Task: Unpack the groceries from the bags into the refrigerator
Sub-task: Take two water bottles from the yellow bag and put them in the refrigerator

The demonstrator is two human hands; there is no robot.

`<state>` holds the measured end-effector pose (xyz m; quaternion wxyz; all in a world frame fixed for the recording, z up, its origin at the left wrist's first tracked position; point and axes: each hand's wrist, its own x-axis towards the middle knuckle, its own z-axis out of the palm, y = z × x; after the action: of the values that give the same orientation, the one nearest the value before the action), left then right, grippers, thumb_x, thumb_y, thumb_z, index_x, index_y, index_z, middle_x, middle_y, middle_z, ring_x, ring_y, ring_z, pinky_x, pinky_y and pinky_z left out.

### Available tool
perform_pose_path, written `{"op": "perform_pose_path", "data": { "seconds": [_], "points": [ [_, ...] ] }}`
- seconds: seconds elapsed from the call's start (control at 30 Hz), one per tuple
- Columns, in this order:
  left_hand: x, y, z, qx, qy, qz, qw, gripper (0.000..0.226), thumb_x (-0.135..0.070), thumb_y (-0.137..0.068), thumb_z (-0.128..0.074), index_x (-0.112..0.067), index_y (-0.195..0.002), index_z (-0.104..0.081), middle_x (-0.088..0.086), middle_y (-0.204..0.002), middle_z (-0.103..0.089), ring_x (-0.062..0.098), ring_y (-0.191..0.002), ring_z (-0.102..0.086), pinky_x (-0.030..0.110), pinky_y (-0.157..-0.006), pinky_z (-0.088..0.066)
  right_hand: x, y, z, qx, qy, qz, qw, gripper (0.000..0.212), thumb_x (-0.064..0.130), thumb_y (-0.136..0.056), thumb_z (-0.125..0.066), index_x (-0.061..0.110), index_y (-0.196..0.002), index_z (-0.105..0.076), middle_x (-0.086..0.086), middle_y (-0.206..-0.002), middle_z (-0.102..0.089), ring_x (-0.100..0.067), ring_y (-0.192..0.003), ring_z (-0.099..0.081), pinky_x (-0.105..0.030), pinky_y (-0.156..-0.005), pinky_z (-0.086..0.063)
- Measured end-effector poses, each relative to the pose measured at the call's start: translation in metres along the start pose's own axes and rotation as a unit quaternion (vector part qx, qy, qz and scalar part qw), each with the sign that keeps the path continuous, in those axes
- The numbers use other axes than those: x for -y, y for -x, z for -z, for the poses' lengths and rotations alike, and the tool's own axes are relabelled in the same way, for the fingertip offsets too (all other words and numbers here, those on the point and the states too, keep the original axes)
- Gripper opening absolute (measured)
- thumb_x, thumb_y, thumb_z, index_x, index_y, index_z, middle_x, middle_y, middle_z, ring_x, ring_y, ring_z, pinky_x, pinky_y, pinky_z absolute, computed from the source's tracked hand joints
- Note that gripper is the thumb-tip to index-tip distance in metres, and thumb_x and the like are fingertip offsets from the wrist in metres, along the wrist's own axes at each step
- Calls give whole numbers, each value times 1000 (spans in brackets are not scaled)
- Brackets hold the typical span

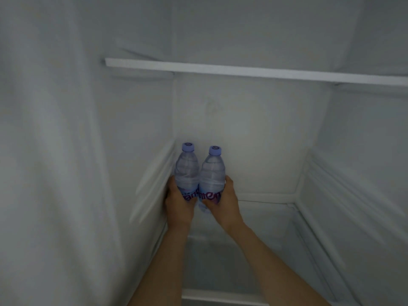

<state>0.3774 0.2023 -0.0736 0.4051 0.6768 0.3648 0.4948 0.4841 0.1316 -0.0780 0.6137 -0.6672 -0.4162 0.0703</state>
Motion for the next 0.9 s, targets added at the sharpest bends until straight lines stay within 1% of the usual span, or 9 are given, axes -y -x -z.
{"op": "perform_pose_path", "data": {
  "seconds": [0.1,0.2,0.37,0.47,0.57,0.63,0.73,0.8,0.9],
  "points": [
    [6,-5,-3,3,-23,-2,1000,80,-9,-72,-81,-13,-140,-39,8,-126,-63,18,-107,-61,27,-80,-48,-1,-5,-1,0,-6,-1,1000,46,29,-77,-73,14,-113,-49,-10,-100,-64,-20,-90,-66,-34,-79,-56],
    [11,-5,-5,-6,-50,3,999,84,-16,-71,-82,-17,-142,-37,7,-126,-63,26,-109,-63,37,-83,-54,-3,-8,-2,6,-5,-6,1000,56,39,-75,-72,11,-117,-48,-12,-102,-64,-25,-91,-66,-38,-78,-56],
    [10,-4,-6,-16,-49,0,999,83,-12,-69,-84,-14,-139,-39,9,-126,-63,27,-109,-63,35,-84,-53,-3,-2,1,8,-3,11,1000,63,30,-77,-76,22,-129,-42,-8,-117,-60,-21,-104,-63,-41,-89,-54],
    [15,-3,-7,-11,-69,-1,998,87,-7,-69,-82,-13,-142,-35,11,-131,-58,27,-114,-59,35,-88,-50,-1,0,6,26,16,7,999,74,8,-73,-81,28,-129,-36,5,-120,-57,-5,-107,-59,-19,-92,-49],
    [20,-1,-7,-1,-86,4,996,68,0,-74,-70,-5,-136,-42,17,-127,-57,32,-114,-58,32,-88,-46,-7,8,10,50,36,-36,997,75,6,-76,-79,14,-137,-35,2,-121,-53,-13,-110,-57,-12,-89,-44],
    [19,7,-3,-1,-82,8,997,55,1,-69,-64,0,-122,-51,19,-117,-61,34,-107,-60,34,-86,-50,-10,17,13,34,68,-61,995,65,10,-84,-72,3,-138,-37,-4,-120,-55,-17,-110,-56,-7,-84,-38],
    [6,28,4,13,-40,24,999,51,5,-67,-61,-1,-117,-54,17,-113,-62,31,-105,-61,45,-91,-51,-7,27,17,14,112,-51,992,48,10,-90,-63,1,-133,-43,-15,-128,-57,-28,-116,-55,-25,-96,-41],
    [-4,42,9,26,-25,37,999,53,12,-72,-61,-3,-122,-52,12,-119,-60,25,-107,-58,42,-96,-48,1,34,21,15,122,-38,992,47,8,-90,-61,1,-133,-44,-17,-129,-55,-29,-118,-54,-36,-102,-43],
    [-17,62,19,39,-16,31,999,40,11,-78,-59,-6,-114,-58,7,-108,-65,22,-97,-61,35,-91,-49,18,55,32,15,153,-14,988,47,7,-89,-61,1,-133,-46,-16,-130,-55,-27,-119,-54,-32,-102,-41]
  ]
}}
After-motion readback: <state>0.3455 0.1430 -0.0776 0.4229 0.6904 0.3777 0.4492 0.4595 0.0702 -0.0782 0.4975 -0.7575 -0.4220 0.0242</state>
